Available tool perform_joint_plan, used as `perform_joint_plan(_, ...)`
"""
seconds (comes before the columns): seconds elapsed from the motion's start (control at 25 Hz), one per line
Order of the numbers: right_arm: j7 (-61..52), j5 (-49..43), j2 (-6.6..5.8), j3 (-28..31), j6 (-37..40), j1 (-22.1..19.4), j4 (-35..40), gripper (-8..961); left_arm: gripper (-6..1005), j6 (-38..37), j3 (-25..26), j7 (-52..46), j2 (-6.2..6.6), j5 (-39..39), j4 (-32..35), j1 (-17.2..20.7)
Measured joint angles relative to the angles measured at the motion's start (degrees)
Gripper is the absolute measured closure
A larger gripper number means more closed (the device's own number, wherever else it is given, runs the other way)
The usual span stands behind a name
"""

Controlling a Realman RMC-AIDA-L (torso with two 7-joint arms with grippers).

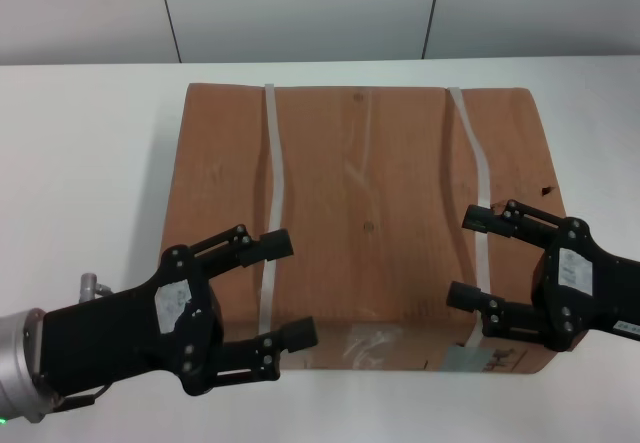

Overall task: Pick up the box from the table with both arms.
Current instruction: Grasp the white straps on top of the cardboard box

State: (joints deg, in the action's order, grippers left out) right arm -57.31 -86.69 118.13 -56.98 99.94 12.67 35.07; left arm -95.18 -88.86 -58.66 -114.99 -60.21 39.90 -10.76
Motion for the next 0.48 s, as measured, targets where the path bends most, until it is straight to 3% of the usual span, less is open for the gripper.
perform_joint_plan(0.48,1.2,0.0,0.00,0.3,-0.1,-0.3,-0.2,114,151,1.5,0.1,-0.1,-0.56,-0.2,0.1,-1.0)
